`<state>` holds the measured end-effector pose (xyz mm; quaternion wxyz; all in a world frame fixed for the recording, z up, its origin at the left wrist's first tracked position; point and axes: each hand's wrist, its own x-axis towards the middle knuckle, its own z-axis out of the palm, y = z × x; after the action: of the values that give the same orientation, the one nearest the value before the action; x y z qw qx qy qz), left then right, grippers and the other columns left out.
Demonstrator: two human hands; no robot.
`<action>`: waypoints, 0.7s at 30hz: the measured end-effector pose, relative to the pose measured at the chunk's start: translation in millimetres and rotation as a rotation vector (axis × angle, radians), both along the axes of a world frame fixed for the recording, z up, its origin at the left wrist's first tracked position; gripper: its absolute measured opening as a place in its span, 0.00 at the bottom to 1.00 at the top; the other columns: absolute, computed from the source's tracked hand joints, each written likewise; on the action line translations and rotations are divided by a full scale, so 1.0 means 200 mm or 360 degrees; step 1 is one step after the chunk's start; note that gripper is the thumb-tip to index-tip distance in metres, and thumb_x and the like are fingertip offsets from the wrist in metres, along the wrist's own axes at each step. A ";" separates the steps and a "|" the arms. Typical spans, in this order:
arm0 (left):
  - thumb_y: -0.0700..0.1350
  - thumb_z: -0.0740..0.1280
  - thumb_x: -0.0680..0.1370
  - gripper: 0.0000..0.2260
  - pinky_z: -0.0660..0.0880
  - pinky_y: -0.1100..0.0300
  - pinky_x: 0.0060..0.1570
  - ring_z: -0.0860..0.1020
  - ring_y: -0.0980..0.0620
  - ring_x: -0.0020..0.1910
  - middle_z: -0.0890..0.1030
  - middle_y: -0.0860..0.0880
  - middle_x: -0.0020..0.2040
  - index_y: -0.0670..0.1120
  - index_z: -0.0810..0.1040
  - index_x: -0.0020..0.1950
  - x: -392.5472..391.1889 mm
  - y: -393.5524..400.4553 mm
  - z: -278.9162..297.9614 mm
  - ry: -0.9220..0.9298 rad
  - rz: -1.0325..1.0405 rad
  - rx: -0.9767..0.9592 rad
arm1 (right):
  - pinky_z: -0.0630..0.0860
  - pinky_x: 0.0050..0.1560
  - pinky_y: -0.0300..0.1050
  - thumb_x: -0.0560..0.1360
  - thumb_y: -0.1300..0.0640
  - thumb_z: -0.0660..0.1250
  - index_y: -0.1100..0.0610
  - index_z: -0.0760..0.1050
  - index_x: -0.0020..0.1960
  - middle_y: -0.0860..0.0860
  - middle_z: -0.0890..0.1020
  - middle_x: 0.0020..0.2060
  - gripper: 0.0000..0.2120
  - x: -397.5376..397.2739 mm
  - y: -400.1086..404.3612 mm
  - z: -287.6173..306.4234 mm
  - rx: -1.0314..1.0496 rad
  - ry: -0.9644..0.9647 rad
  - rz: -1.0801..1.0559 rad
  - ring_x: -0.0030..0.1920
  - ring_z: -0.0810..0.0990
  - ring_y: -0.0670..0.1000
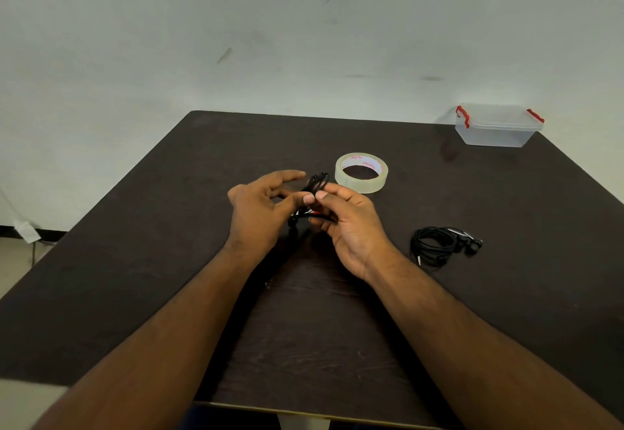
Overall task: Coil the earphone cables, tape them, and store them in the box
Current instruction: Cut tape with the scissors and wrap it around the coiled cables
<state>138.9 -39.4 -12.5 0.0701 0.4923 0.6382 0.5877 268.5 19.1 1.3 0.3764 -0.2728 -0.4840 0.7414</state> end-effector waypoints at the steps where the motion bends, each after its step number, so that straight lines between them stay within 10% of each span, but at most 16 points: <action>1: 0.46 0.76 0.70 0.15 0.80 0.54 0.52 0.83 0.59 0.43 0.85 0.53 0.41 0.49 0.83 0.56 0.00 0.00 0.00 0.0014 -0.0005 -0.0029 | 0.75 0.46 0.45 0.76 0.64 0.65 0.52 0.83 0.39 0.49 0.85 0.39 0.12 0.00 0.00 0.00 0.0022 -0.0004 -0.0005 0.45 0.82 0.49; 10: 0.47 0.74 0.72 0.10 0.77 0.45 0.57 0.82 0.58 0.52 0.85 0.56 0.48 0.50 0.85 0.52 -0.01 0.01 0.00 -0.0058 -0.0155 -0.0077 | 0.72 0.39 0.44 0.73 0.69 0.68 0.54 0.66 0.47 0.51 0.83 0.35 0.14 0.00 0.03 -0.01 0.0000 0.0054 -0.0152 0.38 0.79 0.51; 16: 0.49 0.67 0.77 0.08 0.55 0.55 0.50 0.78 0.56 0.46 0.82 0.59 0.40 0.55 0.84 0.51 0.00 0.01 -0.04 0.1048 0.0269 -0.0080 | 0.73 0.35 0.43 0.71 0.70 0.70 0.54 0.63 0.41 0.65 0.81 0.39 0.18 0.00 0.03 -0.02 -0.0042 0.0043 -0.0238 0.39 0.76 0.58; 21: 0.46 0.54 0.74 0.21 0.56 0.48 0.58 0.80 0.49 0.49 0.85 0.55 0.46 0.47 0.82 0.59 0.04 0.00 0.01 0.1408 0.0289 -0.0214 | 0.73 0.31 0.41 0.70 0.69 0.72 0.54 0.65 0.38 0.54 0.77 0.29 0.17 0.02 0.04 0.00 -0.0145 0.0098 -0.0312 0.30 0.77 0.50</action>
<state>147.5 -39.9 -10.8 -0.2294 0.6324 0.6842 0.2818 272.9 27.3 1.2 0.4490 -0.3127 -0.4090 0.7303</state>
